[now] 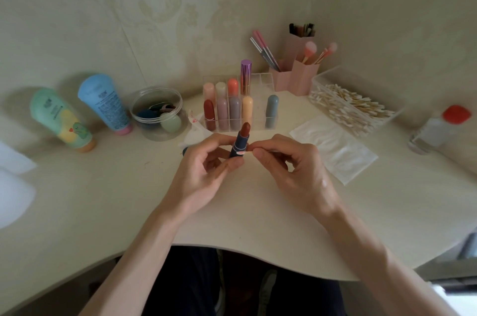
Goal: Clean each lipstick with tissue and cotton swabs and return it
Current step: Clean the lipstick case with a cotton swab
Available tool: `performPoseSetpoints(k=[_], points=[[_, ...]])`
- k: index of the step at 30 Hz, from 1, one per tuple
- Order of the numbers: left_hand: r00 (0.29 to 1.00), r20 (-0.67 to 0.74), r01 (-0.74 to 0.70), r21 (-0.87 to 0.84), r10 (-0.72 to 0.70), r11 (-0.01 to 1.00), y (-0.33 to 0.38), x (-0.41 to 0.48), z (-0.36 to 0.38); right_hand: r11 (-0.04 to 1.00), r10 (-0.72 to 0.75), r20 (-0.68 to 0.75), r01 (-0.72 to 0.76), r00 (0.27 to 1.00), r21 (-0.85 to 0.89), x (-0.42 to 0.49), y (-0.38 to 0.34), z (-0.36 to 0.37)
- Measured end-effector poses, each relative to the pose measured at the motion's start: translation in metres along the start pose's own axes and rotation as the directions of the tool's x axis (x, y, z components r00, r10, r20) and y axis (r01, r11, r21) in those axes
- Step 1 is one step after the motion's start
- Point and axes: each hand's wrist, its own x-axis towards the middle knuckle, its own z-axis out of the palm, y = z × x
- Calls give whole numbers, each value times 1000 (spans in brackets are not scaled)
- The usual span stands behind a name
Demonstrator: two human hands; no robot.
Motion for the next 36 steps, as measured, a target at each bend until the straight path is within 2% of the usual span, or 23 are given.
performPoseSetpoints(k=[6, 11, 15, 24, 29, 36], points=[[994, 64, -94, 5, 94, 996, 0, -1, -1, 1000, 3, -16, -2, 1000, 8, 1, 0, -1], [997, 8, -79, -26, 80, 997, -4, 1, 0, 1000, -25, 13, 25, 1000, -14, 0, 1, 1], [999, -41, 2, -90, -6, 996, -2, 0, 1, 1000, -17, 3, 17, 1000, -17, 1, 2, 0], [996, 84, -14, -7, 15, 1000, 0, -2, 0, 1000, -3, -21, 3, 1000, -18, 0, 1, -1], [999, 32, -17, -31, 18, 999, -4, -1, 0, 999, -25, 15, 25, 1000, -40, 1, 1, 0], [993, 99, -58, -7, 59, 998, -5, -1, 0, 998, -19, -35, 17, 999, -61, 2, 2, -2]])
